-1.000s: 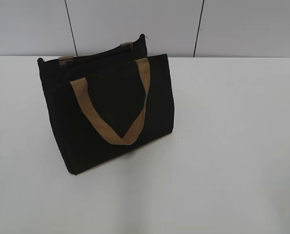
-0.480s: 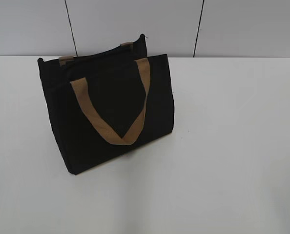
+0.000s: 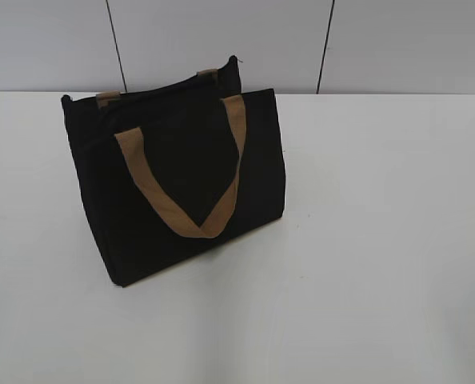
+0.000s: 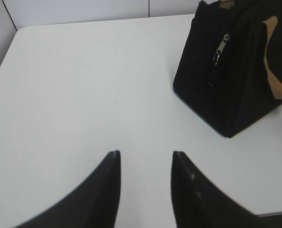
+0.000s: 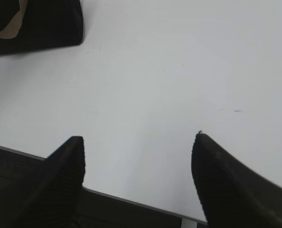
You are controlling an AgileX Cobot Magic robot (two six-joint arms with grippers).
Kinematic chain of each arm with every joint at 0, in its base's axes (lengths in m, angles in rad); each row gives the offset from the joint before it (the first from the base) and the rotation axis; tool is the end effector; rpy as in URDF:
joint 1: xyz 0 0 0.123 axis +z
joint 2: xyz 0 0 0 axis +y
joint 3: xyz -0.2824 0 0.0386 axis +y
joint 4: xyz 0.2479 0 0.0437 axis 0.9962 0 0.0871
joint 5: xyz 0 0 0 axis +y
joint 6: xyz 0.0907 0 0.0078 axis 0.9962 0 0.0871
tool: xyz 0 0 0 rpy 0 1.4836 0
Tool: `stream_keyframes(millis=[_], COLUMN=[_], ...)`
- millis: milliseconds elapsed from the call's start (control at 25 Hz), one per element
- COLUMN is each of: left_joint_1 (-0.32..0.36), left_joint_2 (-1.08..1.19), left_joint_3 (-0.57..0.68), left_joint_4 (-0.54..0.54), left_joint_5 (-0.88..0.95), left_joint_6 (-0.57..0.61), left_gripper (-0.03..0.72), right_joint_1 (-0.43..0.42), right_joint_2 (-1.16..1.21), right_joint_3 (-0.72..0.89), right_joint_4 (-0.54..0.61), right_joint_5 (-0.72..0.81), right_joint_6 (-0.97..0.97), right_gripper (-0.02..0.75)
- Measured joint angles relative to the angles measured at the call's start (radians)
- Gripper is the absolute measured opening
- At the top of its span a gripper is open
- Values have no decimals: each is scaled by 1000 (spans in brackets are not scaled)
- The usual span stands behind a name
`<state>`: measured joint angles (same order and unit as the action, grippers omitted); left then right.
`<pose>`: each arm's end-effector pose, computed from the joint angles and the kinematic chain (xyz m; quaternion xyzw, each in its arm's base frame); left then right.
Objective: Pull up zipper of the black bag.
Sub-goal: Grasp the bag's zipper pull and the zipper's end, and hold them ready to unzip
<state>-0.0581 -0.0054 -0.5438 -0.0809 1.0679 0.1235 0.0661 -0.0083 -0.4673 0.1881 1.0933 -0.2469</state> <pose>-0.0118 -0.0058 0.2888 0.0790 0.8377 -0.0227 0.5399 -0.0056 0.0148 0.2666 -0.1386 0.8527 0.0488 0.5013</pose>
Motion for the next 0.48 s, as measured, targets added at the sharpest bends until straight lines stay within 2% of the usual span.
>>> stream_keyframes(millis=[280,480], left_joint_1=[0,0], left_joint_2=[0,0], left_joint_3=[0,0], left_joint_4=[0,0], left_joint_5=[0,0], left_joint_6=[0,0], left_gripper=[286,445], right_joint_1=[0,0], right_joint_2=[0,0], right_joint_3=[0,0], right_joint_4=[0,0], right_joint_5=[0,0], right_joint_6=[0,0], right_gripper=[533,533])
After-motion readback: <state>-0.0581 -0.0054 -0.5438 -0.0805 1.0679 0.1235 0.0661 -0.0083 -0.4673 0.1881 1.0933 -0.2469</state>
